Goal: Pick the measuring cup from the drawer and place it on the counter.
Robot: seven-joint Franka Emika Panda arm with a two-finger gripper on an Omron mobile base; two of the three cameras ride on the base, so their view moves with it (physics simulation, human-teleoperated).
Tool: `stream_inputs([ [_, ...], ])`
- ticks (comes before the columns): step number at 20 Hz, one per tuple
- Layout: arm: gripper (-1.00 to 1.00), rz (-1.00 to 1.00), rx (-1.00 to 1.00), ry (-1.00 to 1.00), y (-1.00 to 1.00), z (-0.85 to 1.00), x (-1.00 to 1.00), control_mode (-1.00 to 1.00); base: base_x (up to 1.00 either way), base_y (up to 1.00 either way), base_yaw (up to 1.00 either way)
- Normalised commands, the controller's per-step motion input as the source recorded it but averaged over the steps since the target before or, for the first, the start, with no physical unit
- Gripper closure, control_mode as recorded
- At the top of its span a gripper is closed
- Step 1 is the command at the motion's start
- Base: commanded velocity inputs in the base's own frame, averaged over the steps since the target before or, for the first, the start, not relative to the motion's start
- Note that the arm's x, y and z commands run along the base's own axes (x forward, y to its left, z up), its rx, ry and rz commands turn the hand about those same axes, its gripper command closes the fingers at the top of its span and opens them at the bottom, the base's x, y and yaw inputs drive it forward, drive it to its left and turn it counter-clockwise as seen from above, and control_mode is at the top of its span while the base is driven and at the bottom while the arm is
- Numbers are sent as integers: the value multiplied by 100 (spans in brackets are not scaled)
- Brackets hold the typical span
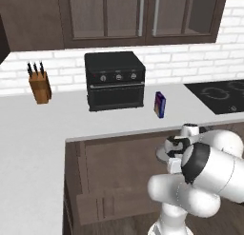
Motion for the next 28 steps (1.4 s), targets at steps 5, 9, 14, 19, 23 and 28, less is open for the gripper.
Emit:
stream_inputs([
  [5,-100,7,5,0,-3,82,3,-100,0,0,0],
  [9,-100,10,5,-1,0,23,14,-100,0,0,0],
  [14,-100,2,0,1,-3,0,27,-100,0,0,0],
  [19,-100,0,1,15,-24,3,35,-100,0,0,0],
  [23,-100,0,1,0,-4,-1,47,-100,0,0,0],
  [28,-100,-1,3,0,0,-3,39,-100,0,0,0],
])
